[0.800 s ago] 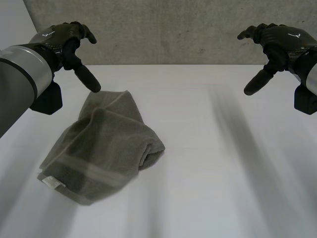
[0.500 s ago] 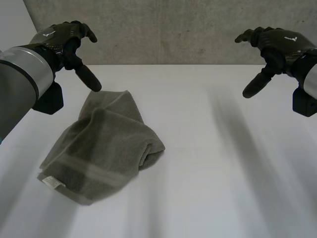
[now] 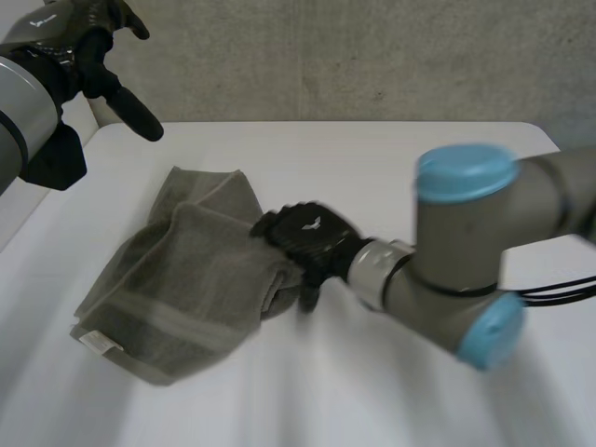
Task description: Fold the towel.
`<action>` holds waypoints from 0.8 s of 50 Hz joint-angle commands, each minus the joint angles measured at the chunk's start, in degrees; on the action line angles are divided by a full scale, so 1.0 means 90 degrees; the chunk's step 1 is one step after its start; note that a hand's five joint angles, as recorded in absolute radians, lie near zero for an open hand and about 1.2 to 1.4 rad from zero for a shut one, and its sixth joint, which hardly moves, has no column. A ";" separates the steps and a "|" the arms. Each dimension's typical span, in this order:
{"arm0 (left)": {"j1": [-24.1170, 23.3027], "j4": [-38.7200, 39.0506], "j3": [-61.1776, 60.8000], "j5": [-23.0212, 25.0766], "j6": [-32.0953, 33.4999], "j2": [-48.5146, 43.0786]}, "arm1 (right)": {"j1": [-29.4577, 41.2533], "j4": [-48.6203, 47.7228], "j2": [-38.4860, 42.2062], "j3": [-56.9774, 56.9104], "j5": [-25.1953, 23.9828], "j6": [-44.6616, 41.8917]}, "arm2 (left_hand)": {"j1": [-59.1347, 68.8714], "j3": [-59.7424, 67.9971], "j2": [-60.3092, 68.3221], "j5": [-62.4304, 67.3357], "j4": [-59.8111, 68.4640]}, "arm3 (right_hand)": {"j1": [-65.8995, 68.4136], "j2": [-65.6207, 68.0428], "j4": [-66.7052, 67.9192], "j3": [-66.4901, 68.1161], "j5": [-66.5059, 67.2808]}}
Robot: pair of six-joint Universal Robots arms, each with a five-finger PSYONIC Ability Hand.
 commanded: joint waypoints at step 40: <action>0.0172 0.0235 -0.0145 0.0016 0.0010 0.0170 | 0.1093 -0.0335 0.0965 -0.1060 0.0758 0.0275 | -0.0441 -0.0412 -0.0398 -0.0259 -0.0454 | 0.7413 0.7325 0.7253 0.7366 0.7415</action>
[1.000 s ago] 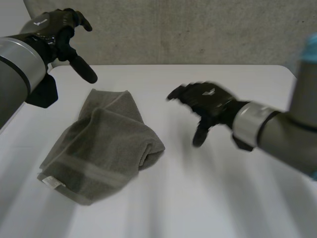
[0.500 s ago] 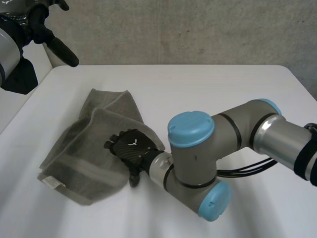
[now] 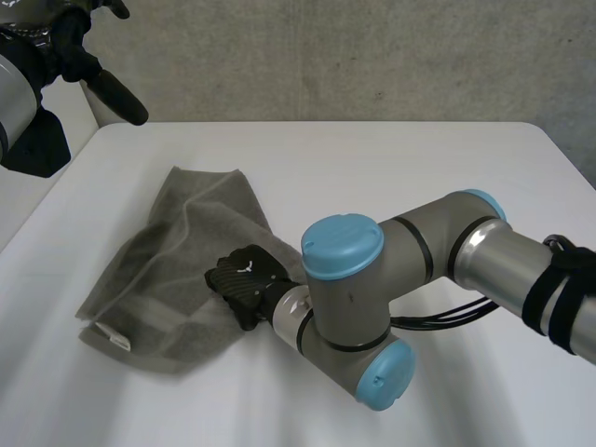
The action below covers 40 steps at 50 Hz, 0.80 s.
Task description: Fold the towel.
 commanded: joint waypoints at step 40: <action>-0.0841 0.0010 -0.2490 0.1396 0.0771 -0.1251 | -0.5587 -0.0553 -0.3589 0.4499 -0.0530 0.1059 | -0.0385 -0.0355 -0.0338 -0.0203 -0.0397 | -0.7297 -0.7219 -0.7304 -0.7035 -0.7304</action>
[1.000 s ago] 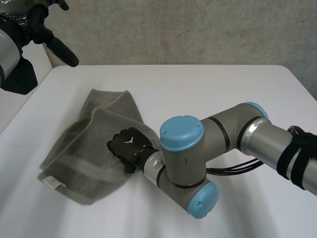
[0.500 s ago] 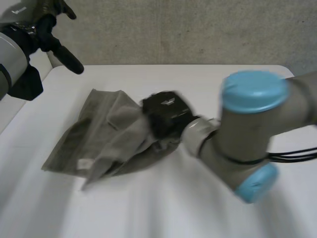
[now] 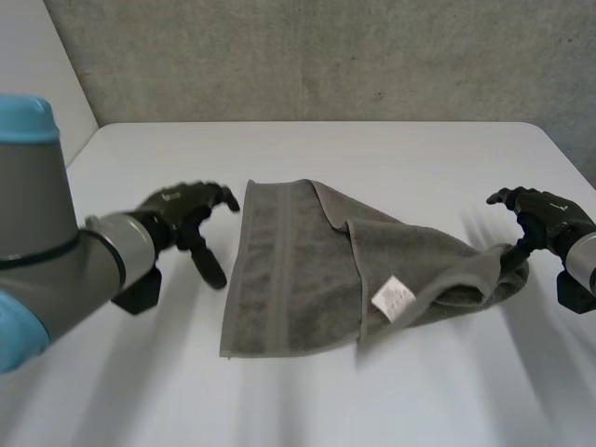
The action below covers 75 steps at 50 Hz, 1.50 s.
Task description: Fold the towel.
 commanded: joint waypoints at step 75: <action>-0.1626 0.2078 -0.1117 -0.0420 0.0298 -0.0971 | 0.2534 -0.0531 0.0065 0.1449 -0.1228 -0.4077 | -0.0348 -0.0318 -0.0298 -0.0165 -0.0360 | 0.2451 0.2487 0.2409 0.2434 0.2560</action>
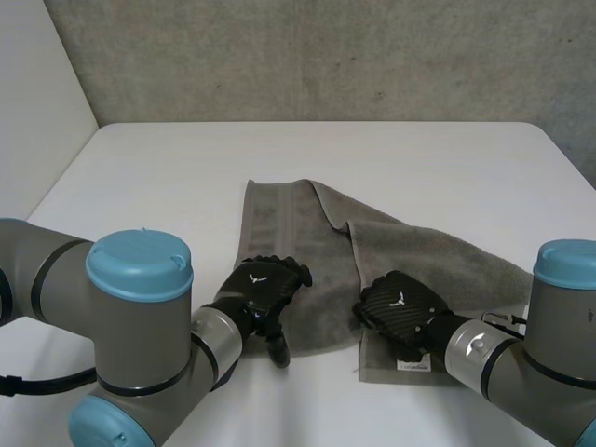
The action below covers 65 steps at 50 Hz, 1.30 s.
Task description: Fold the towel.
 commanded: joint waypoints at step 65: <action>0.0059 0.0147 -0.0198 -0.0004 -0.0016 0.0052 | 0.0329 -0.0687 0.0252 0.0170 -0.0030 0.0075 | -0.0404 -0.0374 -0.0354 -0.0221 -0.0416 | 0.3608 0.3491 0.3561 0.3598 0.3635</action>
